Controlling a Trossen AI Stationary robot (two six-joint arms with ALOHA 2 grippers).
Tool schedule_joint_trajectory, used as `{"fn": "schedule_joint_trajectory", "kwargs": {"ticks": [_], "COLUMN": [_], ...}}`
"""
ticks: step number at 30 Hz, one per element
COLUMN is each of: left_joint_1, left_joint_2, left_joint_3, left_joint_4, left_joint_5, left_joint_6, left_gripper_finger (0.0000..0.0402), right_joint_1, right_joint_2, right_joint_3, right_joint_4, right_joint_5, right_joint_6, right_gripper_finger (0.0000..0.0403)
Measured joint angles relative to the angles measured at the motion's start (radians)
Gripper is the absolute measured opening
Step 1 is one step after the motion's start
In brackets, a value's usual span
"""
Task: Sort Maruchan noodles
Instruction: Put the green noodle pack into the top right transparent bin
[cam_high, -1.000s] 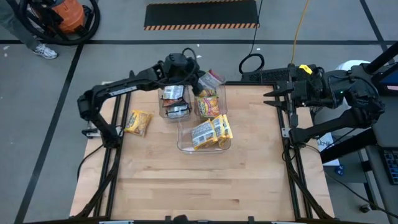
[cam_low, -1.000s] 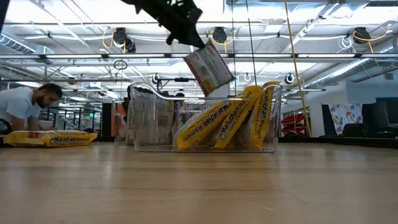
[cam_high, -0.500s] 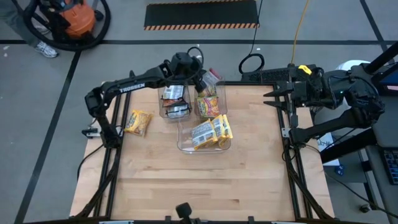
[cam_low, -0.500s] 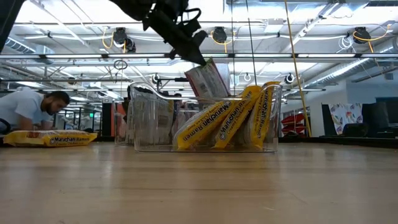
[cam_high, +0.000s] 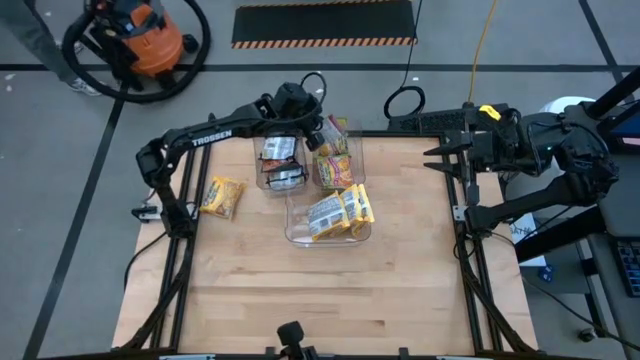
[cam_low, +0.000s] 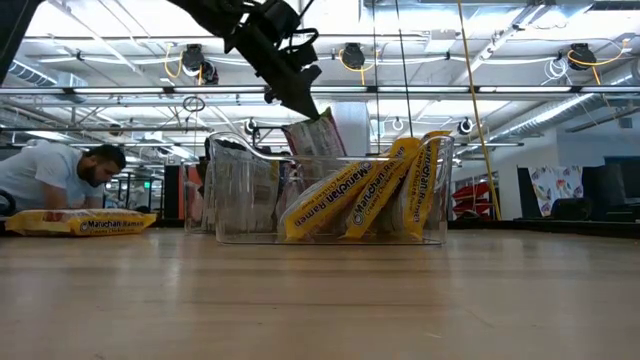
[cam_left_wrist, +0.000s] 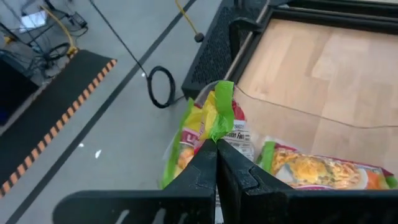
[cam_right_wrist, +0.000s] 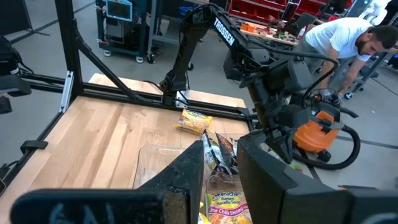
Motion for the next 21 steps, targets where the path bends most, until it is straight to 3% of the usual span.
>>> {"fn": "schedule_joint_trajectory", "kwargs": {"ticks": [21], "left_joint_1": [0.016], "left_joint_2": [0.094], "left_joint_3": [0.000], "left_joint_4": [-0.056], "left_joint_5": [0.088], "left_joint_6": [0.070], "left_gripper_finger": [0.0000], "right_joint_1": [0.000], "right_joint_2": [0.000], "right_joint_3": [0.000], "right_joint_4": [0.000], "right_joint_5": [0.000], "right_joint_6": [-0.002], "right_gripper_finger": [0.0093]}}
